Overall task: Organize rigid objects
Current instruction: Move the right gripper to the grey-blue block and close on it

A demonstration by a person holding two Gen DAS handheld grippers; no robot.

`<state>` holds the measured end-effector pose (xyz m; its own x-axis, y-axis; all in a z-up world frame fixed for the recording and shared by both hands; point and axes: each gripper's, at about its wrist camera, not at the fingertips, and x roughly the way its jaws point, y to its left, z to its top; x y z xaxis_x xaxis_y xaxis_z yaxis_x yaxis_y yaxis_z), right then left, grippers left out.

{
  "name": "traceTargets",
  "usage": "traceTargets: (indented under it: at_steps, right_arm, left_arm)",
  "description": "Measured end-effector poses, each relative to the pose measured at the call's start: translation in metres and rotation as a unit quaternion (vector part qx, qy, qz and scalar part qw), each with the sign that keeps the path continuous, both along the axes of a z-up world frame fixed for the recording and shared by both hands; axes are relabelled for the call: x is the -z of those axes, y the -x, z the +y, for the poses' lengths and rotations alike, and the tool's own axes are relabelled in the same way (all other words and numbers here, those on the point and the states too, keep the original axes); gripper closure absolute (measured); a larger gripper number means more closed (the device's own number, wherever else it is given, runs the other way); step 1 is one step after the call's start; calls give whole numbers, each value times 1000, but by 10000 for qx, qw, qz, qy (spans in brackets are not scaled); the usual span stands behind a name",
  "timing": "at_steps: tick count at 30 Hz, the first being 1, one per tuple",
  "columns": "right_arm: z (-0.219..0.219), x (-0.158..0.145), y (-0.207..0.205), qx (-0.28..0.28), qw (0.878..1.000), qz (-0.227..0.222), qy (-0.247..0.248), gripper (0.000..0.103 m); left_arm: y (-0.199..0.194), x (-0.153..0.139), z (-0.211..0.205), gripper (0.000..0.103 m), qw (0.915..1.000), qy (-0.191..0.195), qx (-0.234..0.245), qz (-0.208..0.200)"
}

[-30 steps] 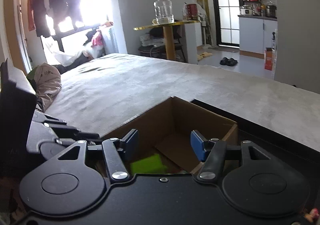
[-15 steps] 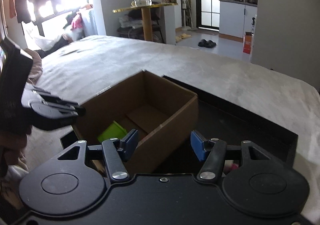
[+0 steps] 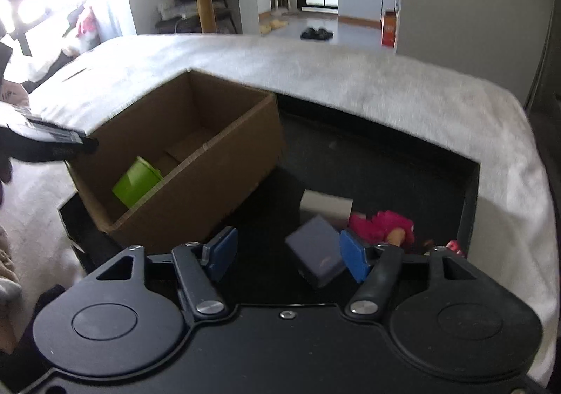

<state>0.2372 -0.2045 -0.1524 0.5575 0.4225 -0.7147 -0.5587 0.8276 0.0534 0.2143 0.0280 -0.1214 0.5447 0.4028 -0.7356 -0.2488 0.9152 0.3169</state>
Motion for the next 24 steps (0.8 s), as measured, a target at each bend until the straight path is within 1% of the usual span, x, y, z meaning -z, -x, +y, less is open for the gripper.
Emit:
traceTargets:
  at_steps: [2, 5, 14, 21, 24]
  right_arm:
    - [3, 7, -2, -31, 10000, 19, 58, 39]
    - [6, 12, -5, -97, 9997, -79, 195, 37]
    - [4, 23, -18, 180, 9990, -123, 386, 37]
    - [6, 33, -25, 213, 9984, -134, 504, 37]
    - [7, 38, -27, 230, 9981, -145, 551, 34]
  left_arm:
    - [-1, 0, 2, 88, 10000, 37, 23, 38]
    - [-2, 1, 7, 88, 9999, 114, 14, 67]
    - [-4, 0, 13, 88, 9995, 314, 67, 75]
    - [-6, 2, 13, 89, 9995, 233, 138, 145]
    - [-9, 3, 13, 89, 9995, 182, 150, 195]
